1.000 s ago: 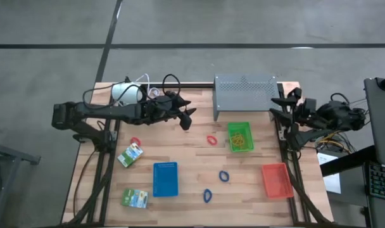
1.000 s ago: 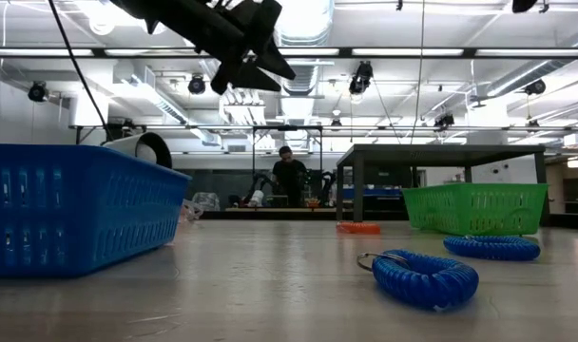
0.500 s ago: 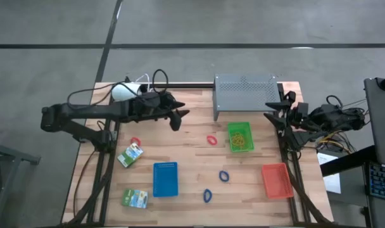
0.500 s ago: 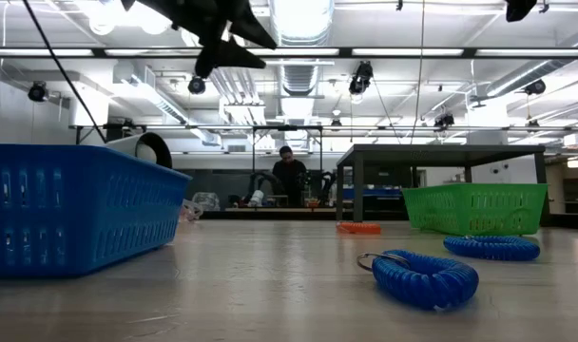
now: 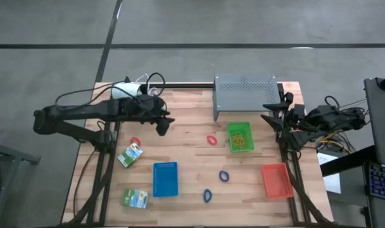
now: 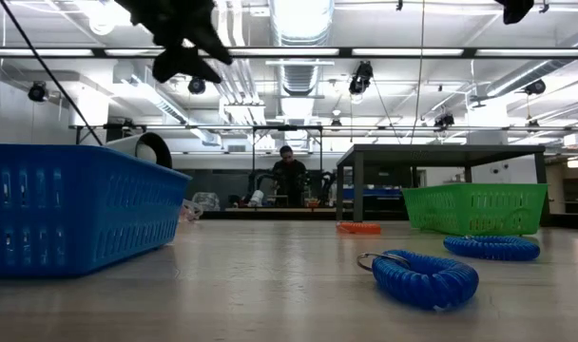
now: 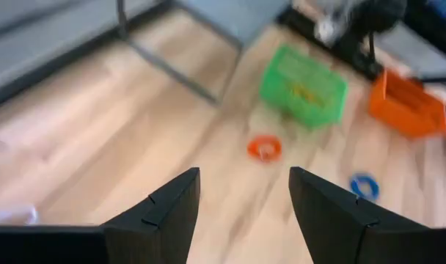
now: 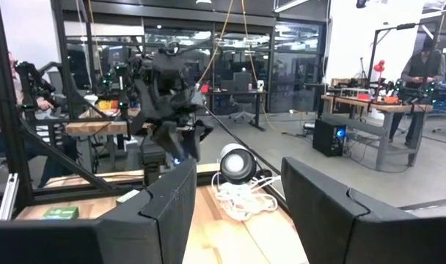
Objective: Pick & Place Office Desk Supplies
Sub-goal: Put the crayon box into the blue bin
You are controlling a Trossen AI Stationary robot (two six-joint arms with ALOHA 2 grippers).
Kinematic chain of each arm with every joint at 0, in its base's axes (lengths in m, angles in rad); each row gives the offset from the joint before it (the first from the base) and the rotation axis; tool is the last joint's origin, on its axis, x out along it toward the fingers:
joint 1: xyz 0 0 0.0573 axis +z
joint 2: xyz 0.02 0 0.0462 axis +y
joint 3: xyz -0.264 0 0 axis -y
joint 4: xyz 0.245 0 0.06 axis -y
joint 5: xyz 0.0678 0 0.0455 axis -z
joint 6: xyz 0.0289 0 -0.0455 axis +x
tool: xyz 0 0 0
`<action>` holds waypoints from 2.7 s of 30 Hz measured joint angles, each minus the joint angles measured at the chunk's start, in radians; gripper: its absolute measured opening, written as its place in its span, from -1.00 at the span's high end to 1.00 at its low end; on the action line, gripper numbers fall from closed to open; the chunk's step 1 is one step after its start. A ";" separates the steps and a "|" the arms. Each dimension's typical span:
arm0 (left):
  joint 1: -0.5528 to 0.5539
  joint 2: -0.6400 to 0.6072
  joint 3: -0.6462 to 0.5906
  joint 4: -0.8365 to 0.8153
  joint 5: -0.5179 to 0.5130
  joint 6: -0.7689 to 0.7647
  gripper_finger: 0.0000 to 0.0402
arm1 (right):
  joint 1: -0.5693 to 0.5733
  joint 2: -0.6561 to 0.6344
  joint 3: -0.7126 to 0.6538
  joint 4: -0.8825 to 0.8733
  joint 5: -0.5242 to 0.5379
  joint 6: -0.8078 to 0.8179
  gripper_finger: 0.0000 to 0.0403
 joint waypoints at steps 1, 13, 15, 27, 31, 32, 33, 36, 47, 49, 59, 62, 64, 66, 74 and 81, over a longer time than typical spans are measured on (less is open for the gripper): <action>0.000 -0.003 0.000 -0.031 0.032 -0.002 -0.07 | 0.000 0.000 0.000 0.000 0.000 0.000 0.01; -0.001 -0.012 0.000 -0.248 0.358 -0.130 -0.08 | 0.000 -0.001 0.000 -0.001 0.001 0.000 0.01; 0.000 -0.012 0.000 -0.313 0.370 -0.126 -0.08 | 0.000 -0.001 0.000 -0.001 0.001 0.000 0.01; 0.068 -0.004 -0.008 -0.390 0.506 -0.148 -0.08 | 0.000 -0.001 0.000 -0.001 0.002 0.000 0.01; 0.111 -0.004 -0.036 -0.392 0.628 -0.128 -0.08 | 0.000 -0.001 0.000 -0.001 0.002 0.000 0.01; 0.121 -0.004 -0.048 -0.392 0.637 -0.123 -0.08 | 0.000 -0.001 0.000 -0.001 0.002 0.000 0.01; 0.134 -0.003 -0.062 -0.391 0.640 -0.117 -0.08 | 0.000 -0.001 0.000 -0.001 0.002 0.000 0.01; 0.180 0.005 -0.119 -0.417 0.650 -0.114 -0.08 | 0.000 -0.001 0.000 -0.001 0.002 0.000 0.01; 0.319 0.007 -0.178 -0.507 0.693 0.082 -0.08 | 0.000 -0.001 0.000 -0.001 0.001 0.000 0.01; 0.332 0.007 -0.171 -0.500 0.647 0.118 -0.08 | 0.000 -0.001 0.000 -0.001 0.001 0.000 0.01; 0.347 0.008 -0.125 -0.452 0.587 0.184 -0.08 | 0.000 -0.001 0.000 -0.001 0.001 0.000 0.01; 0.348 0.008 -0.124 -0.450 0.596 0.219 -0.08 | 0.000 -0.001 0.000 -0.001 0.001 0.000 0.01; 0.348 0.008 -0.124 -0.461 0.645 0.235 -0.08 | 0.000 -0.001 0.000 -0.001 0.001 0.000 0.01; 0.348 0.008 -0.124 -0.477 0.696 0.274 -0.08 | 0.000 -0.001 0.000 -0.001 0.001 0.000 0.01; 0.348 0.008 -0.124 -0.519 0.642 0.360 -0.08 | 0.000 -0.001 0.000 -0.001 0.001 0.000 0.01; 0.350 0.008 -0.124 -0.551 0.556 0.185 -0.06 | 0.000 -0.001 0.000 -0.001 0.001 0.000 0.01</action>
